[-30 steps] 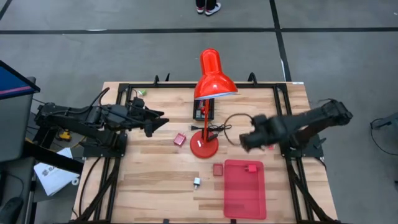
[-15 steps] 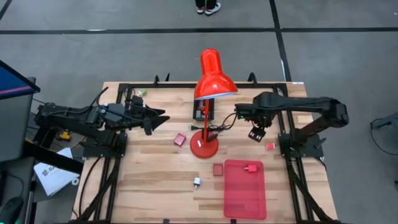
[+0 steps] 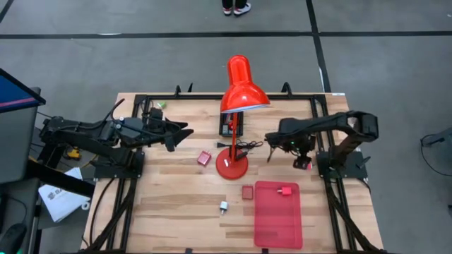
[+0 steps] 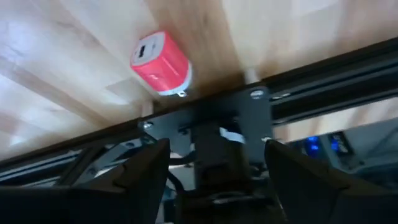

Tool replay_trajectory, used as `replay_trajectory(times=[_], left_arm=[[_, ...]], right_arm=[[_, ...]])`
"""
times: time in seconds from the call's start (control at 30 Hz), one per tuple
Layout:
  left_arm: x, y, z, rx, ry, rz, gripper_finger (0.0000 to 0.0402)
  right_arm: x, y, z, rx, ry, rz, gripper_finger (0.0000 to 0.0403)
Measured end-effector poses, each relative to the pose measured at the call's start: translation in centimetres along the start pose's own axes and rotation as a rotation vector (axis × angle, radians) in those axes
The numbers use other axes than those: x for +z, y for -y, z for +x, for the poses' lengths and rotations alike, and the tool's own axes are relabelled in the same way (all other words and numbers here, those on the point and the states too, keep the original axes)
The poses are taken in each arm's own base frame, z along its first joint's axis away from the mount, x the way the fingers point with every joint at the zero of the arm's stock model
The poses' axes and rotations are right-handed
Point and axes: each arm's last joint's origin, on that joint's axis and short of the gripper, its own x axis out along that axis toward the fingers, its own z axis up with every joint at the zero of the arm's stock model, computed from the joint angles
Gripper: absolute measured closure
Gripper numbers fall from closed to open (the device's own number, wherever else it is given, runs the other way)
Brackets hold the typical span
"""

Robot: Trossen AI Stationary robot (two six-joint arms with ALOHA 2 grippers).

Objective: Pick & Place Office items
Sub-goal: Put the white and pink charger adapter into the red bin

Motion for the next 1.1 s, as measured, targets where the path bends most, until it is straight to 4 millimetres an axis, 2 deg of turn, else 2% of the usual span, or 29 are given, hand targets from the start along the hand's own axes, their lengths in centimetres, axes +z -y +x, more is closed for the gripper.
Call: replay_trajectory(times=[0.2,0.4,0.57,0.9,1.1], left_arm=[[0.0,0.0,0.0,0.011,0.009,0.01,0.0117],[0.1,-0.1,0.0,0.027,0.024,0.012,0.0117],[0.2,0.0,0.0,0.017,0.035,0.002,0.0117],[0.5,0.1,0.1,0.007,0.058,-0.014,0.0117],[0.5,0.1,0.1,0.009,0.06,-0.015,0.0117]], right_arm=[[-2.0,-0.9,1.6,0.035,0.071,0.02,0.0146],[-2.4,-2.2,2.6,-0.018,0.122,-0.007,0.0146],[-1.5,-3.3,3.3,-0.025,0.182,-0.021,0.0146],[0.7,-4.1,5.0,-0.056,0.032,0.004,0.0146],[1.8,-4.9,5.7,-0.069,0.036,-0.025,0.0146]])
